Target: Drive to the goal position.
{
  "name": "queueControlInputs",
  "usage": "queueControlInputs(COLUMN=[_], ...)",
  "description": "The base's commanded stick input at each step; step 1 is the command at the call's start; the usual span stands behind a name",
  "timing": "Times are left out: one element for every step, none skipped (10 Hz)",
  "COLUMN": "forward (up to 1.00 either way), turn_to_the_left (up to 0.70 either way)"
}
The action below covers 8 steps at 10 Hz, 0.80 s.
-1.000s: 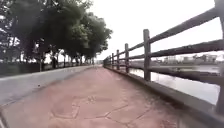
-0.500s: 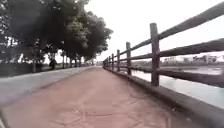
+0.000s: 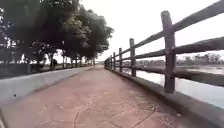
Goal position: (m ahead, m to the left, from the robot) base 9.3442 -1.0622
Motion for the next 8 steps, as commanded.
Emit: queueControlInputs(forward=[1.0, 1.0, 1.0, 1.0, 1.0, 1.0, 1.0, 1.0], turn_to_the_left=[0.0, 0.0, 0.0, 0.0, 0.0, 0.0, 0.0, 0.0])
